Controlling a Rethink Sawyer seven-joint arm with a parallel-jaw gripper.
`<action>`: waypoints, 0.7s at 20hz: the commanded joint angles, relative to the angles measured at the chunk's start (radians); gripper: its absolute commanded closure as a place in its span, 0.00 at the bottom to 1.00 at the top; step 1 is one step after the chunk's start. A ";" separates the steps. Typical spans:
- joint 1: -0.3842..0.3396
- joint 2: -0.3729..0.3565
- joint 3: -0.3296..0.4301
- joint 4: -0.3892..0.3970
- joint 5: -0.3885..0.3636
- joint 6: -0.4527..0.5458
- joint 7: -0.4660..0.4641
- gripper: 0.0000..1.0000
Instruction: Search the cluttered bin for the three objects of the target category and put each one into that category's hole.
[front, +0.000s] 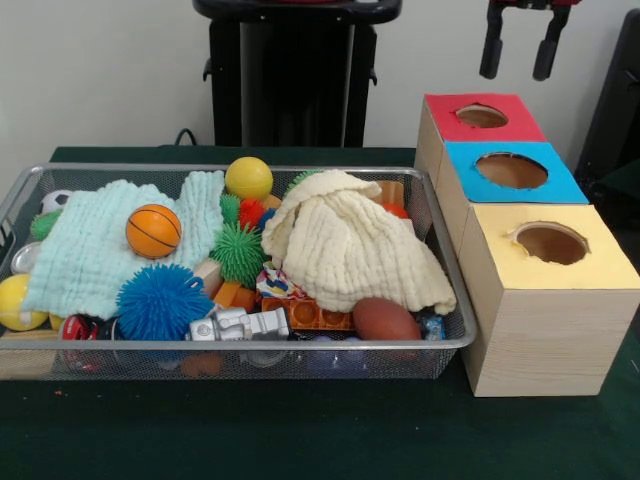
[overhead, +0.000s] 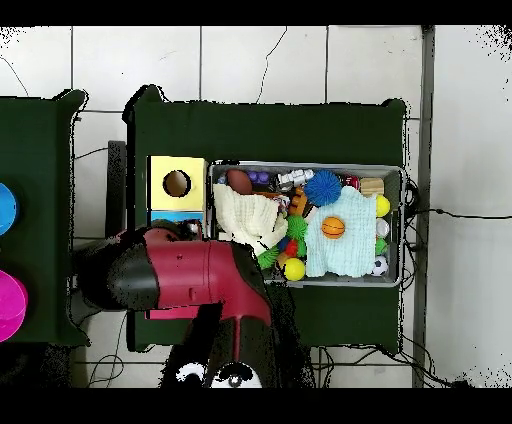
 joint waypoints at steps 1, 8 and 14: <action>-0.066 0.059 0.009 -0.068 -0.059 0.066 0.066 0.00; -0.129 0.089 0.045 -0.079 -0.064 0.009 0.035 0.00; -0.150 0.135 0.055 -0.164 -0.066 -0.018 0.057 0.00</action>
